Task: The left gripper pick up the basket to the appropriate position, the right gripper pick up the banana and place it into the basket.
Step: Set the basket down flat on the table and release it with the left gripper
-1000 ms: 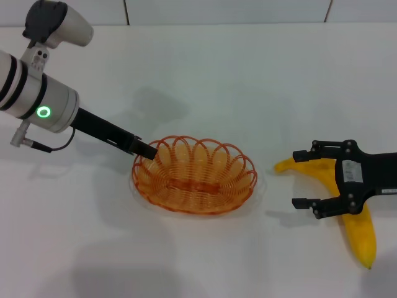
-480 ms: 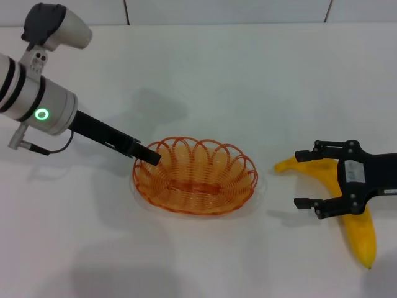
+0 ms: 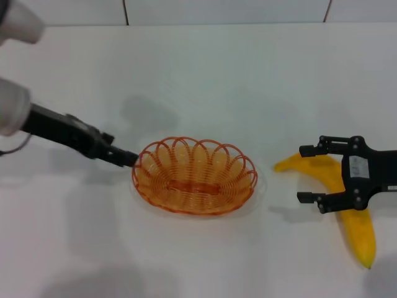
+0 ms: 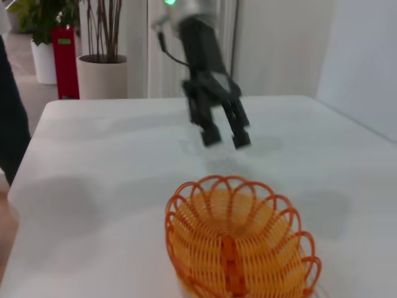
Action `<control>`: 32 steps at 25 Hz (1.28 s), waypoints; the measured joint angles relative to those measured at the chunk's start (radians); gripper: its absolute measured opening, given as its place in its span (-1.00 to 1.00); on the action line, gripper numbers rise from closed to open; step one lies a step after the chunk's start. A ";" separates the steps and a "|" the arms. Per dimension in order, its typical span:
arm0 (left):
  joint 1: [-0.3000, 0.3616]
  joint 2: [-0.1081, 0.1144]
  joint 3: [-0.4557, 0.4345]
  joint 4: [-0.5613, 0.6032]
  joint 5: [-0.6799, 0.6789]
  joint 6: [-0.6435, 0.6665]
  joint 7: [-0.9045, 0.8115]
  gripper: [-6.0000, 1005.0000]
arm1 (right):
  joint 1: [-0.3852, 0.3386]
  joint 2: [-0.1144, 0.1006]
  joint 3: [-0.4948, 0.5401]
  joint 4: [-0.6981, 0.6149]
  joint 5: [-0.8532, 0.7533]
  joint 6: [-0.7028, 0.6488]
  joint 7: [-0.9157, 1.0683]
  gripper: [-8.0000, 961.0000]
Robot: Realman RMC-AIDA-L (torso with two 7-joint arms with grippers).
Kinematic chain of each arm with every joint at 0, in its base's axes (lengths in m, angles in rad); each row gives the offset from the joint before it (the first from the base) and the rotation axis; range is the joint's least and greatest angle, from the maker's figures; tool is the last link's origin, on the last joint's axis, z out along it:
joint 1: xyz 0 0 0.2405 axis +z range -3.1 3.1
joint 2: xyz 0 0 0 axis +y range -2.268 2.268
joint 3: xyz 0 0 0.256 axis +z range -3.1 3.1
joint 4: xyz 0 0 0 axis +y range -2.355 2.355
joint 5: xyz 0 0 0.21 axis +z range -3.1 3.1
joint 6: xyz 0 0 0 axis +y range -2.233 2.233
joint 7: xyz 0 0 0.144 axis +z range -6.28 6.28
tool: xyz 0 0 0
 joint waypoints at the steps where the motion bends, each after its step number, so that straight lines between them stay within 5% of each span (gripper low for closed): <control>1: 0.068 0.000 0.024 0.097 -0.064 0.020 0.033 0.63 | -0.002 0.000 0.000 0.000 0.007 -0.001 0.000 0.79; 5: 0.260 0.002 0.044 0.273 -0.273 0.035 0.247 0.67 | -0.019 -0.007 0.000 0.000 0.034 -0.009 0.000 0.79; 10: 0.396 0.003 0.034 0.204 -0.428 0.042 0.630 0.72 | -0.041 -0.010 0.000 -0.004 0.075 -0.011 0.008 0.79; 17: 0.394 0.005 -0.106 -0.141 -0.450 0.035 0.954 0.73 | -0.062 -0.021 0.000 -0.013 0.114 -0.013 0.064 0.79; 22: 0.395 0.007 -0.203 -0.259 -0.444 0.033 1.051 0.73 | -0.076 -0.022 0.000 -0.073 0.116 -0.028 0.137 0.79; 29: 0.379 0.006 -0.245 -0.279 -0.458 0.033 1.082 0.73 | -0.081 -0.008 -0.002 -0.393 0.136 -0.169 0.358 0.79; 32: 0.368 0.005 -0.258 -0.284 -0.458 0.033 1.082 0.73 | -0.067 0.017 -0.042 -0.601 0.120 -0.199 0.487 0.79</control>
